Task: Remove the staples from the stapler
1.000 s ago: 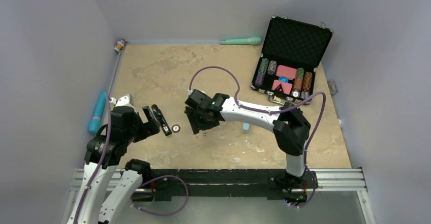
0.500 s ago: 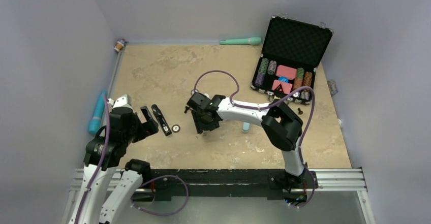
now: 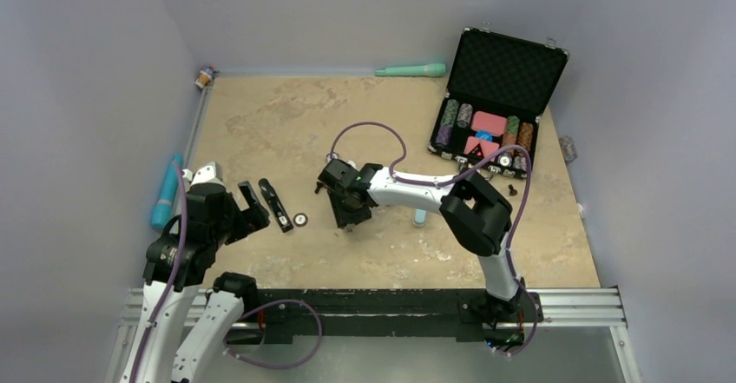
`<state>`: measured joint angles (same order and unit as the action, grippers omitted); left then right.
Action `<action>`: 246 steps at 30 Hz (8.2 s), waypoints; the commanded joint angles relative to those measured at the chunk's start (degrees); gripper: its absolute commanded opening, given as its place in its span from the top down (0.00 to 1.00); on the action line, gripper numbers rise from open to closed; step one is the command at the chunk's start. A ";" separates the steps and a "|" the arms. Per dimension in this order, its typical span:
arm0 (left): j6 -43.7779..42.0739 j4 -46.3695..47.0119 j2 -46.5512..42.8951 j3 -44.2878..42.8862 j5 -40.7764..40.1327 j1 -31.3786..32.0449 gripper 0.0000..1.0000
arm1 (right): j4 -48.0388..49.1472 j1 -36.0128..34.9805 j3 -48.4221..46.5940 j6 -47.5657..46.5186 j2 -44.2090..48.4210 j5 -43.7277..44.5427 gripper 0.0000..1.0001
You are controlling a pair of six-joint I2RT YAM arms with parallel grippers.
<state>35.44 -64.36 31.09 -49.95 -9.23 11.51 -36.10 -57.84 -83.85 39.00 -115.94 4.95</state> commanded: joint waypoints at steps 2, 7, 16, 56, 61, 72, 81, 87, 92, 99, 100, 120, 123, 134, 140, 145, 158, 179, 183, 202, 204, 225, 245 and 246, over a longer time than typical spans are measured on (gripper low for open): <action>0.69 0.55 -0.37 -0.33 -0.52 -0.52 0.00 | 0.97 -0.10 -0.21 -0.14 -0.22 0.42 0.58; 0.77 0.37 -0.44 -0.32 -0.44 -0.54 0.00 | -0.74 -0.14 -0.72 0.08 -0.74 1.38 0.59; 0.94 0.27 -0.94 -0.41 -1.21 -0.90 0.00 | -1.01 -0.29 -0.37 0.24 -1.43 0.33 0.65; 0.86 0.30 -1.76 -0.38 -0.96 -1.75 0.00 | -2.40 -1.17 -4.11 0.68 -2.24 4.21 0.70; 0.86 0.37 -1.82 -0.33 -0.96 -1.75 0.00 | -2.54 -1.21 -4.07 0.36 -3.10 3.75 0.71; 0.77 0.35 -1.82 -0.32 -0.78 -1.81 0.00 | -4.27 -1.20 -4.35 0.05 -3.10 4.16 0.72; 0.86 0.38 -1.91 -0.36 -0.87 -1.91 0.00 | -5.51 -1.20 -3.90 0.88 -2.50 4.39 0.72; 0.78 0.37 -1.91 -0.32 -0.78 -1.93 0.00 | -5.80 -1.21 -4.10 0.94 -2.84 4.25 0.73; 0.70 0.46 -1.93 -0.32 -0.62 -2.14 0.00 | -5.21 -1.19 -3.76 0.95 -2.89 3.67 0.81; 0.68 0.50 -2.01 -0.28 -0.52 -2.17 0.00 | -5.72 -1.13 -4.12 0.98 -2.69 3.55 0.85; 0.69 0.53 -2.03 -0.30 -0.52 -2.17 0.00 | -5.86 -1.19 -4.20 0.99 -2.56 3.47 0.85; 0.60 0.64 -2.09 -0.25 -0.35 -2.95 0.00 | -5.14 -1.18 -0.22 -1.47 -0.28 3.14 0.80; 0.61 0.64 -2.11 -0.23 -0.35 -3.06 0.00 | -5.03 -1.24 -0.67 -1.91 -0.48 3.23 0.81; 0.54 0.68 -1.85 -0.15 -0.09 -3.07 0.00 | -5.68 -1.30 -2.32 -3.26 -0.49 3.08 1.00; 0.52 0.72 -1.79 -0.15 -0.08 -3.08 0.00 | -7.15 -1.30 -3.64 -3.41 1.77 2.89 1.00; 0.51 0.72 -1.74 -0.14 -0.08 -3.11 0.00 | -8.60 -1.19 -4.43 -2.90 4.64 3.59 1.00; 0.59 0.64 -1.73 -0.07 0.27 -3.07 0.00 | -10.08 6.18 -4.42 -4.63 9.18 5.64 1.00; 0.61 0.81 -1.30 -0.06 0.09 -3.07 0.00 | -7.09 16.89 -4.77 -13.24 1.80 7.88 1.00; 0.59 0.81 -1.21 -0.12 0.07 -3.08 0.00 | -7.02 16.84 -5.27 -13.70 0.76 7.74 1.00; 0.60 0.87 -1.40 -0.15 -0.08 -3.66 0.00 | -7.07 16.25 -4.36 -13.00 1.06 4.61 1.00; 0.55 0.86 -1.38 -0.15 -0.08 -3.75 0.00 | -6.91 15.89 -3.89 -12.78 1.07 4.57 1.00; 0.42 0.81 -1.43 -0.14 -0.08 -3.86 0.00 | -6.28 15.14 -1.16 -12.07 1.64 5.85 1.00; 0.68 0.58 -1.21 -0.24 0.01 -4.21 0.01 | -5.83 15.12 -3.68 -13.85 0.36 5.34 1.00; 0.68 0.53 -1.19 -0.28 0.01 -4.21 0.01 | -5.83 15.17 -3.89 -13.97 0.29 5.27 1.00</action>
<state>35.55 -64.40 29.52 -49.95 -9.19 7.88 -42.61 -42.44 -84.73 25.89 -115.98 9.50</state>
